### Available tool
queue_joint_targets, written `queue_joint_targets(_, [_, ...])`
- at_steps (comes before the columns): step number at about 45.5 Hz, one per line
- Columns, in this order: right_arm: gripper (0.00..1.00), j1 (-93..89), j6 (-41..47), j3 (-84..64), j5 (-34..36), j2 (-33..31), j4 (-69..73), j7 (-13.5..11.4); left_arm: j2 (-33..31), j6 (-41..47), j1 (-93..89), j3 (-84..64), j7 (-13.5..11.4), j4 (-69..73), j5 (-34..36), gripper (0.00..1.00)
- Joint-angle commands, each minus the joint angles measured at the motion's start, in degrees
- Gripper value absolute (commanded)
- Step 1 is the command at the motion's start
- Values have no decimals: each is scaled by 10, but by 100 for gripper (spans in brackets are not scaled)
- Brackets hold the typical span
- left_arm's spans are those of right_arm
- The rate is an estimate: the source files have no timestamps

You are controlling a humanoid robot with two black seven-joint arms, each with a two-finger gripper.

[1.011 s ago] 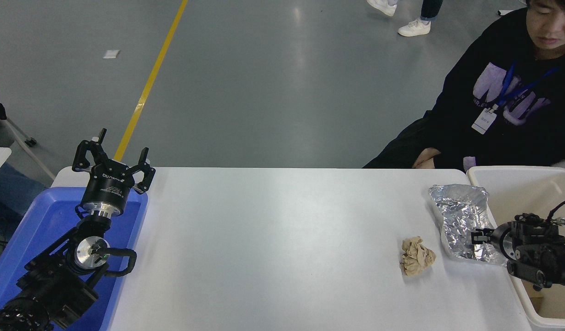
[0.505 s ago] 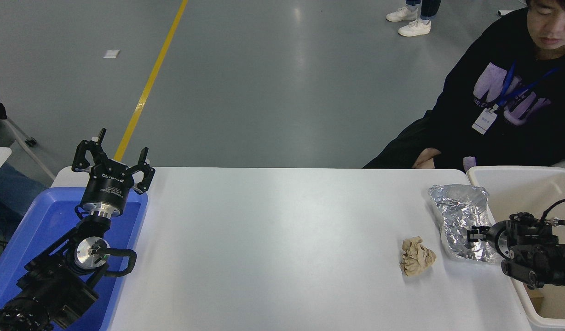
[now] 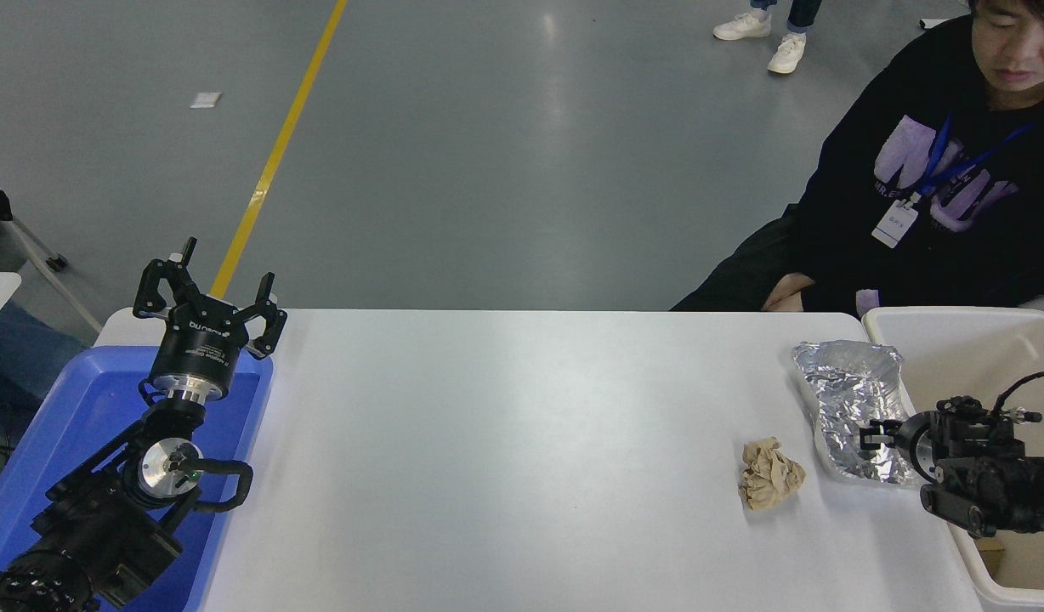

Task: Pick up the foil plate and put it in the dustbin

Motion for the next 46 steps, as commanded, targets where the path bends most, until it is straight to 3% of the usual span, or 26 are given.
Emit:
queue_joint_targets(1, [78, -3, 0, 0, 0, 0, -2, 0, 0, 0, 0, 0, 0, 0, 0, 98])
queue_joint_targets(21, [55, -6, 2, 0, 1, -2, 3, -1, 0, 0, 0, -1, 0, 0, 0, 98])
queue_joint_targets(46, [51, -6, 2, 1, 1, -4, 4, -1, 0, 0, 0, -1, 0, 0, 0, 98])
